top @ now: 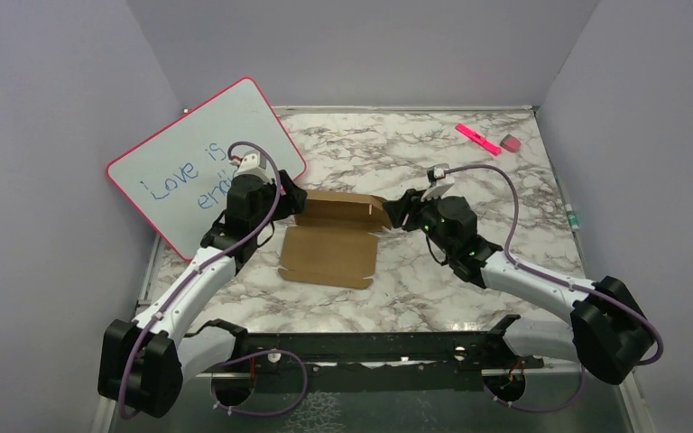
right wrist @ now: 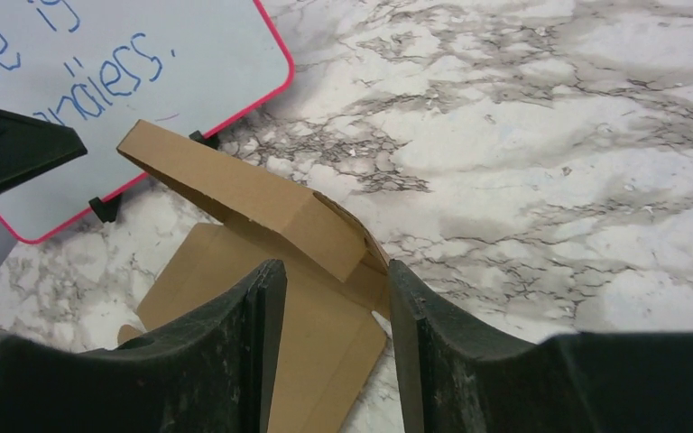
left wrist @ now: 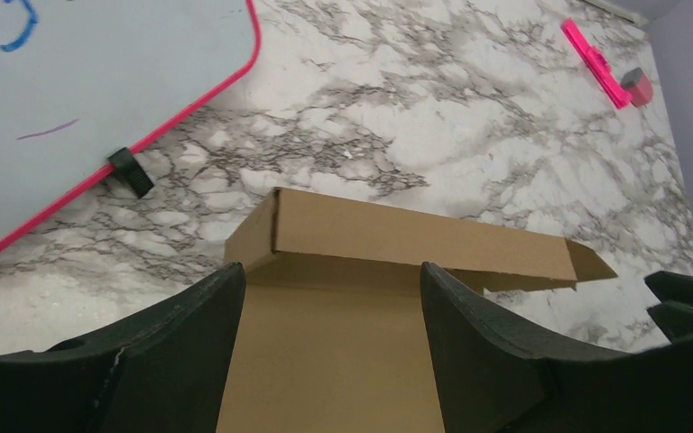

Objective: Fold the paper box

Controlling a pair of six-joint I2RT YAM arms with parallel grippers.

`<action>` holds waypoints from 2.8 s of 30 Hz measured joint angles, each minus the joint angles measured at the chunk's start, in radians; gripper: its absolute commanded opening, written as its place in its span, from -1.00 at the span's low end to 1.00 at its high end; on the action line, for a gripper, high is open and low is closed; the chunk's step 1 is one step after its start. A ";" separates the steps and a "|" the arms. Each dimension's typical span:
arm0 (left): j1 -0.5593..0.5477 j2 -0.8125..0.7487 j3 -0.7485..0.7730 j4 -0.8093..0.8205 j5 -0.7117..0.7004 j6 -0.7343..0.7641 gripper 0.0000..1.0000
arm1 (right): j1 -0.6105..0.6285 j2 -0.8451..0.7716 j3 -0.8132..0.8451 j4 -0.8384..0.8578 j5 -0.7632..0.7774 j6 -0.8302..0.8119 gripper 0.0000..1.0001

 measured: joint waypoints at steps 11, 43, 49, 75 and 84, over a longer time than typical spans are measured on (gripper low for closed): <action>-0.340 0.002 0.038 -0.018 -0.086 0.059 0.44 | -0.057 -0.002 -0.095 0.074 0.013 -0.084 -0.07; -0.568 0.621 -0.026 0.572 -0.275 0.446 0.57 | -0.063 0.188 -0.119 0.305 -0.195 -0.278 -0.98; -0.568 0.662 -0.025 0.650 -0.323 0.494 0.56 | -0.064 0.188 -0.128 0.319 -0.238 -0.312 -0.98; -0.527 0.692 -0.053 0.733 -0.381 0.435 0.07 | -0.065 0.185 -0.134 0.326 -0.291 -0.338 -0.84; -0.486 0.693 -0.076 0.742 -0.297 0.355 0.07 | -0.065 0.164 -0.139 0.324 -0.314 -0.317 -0.40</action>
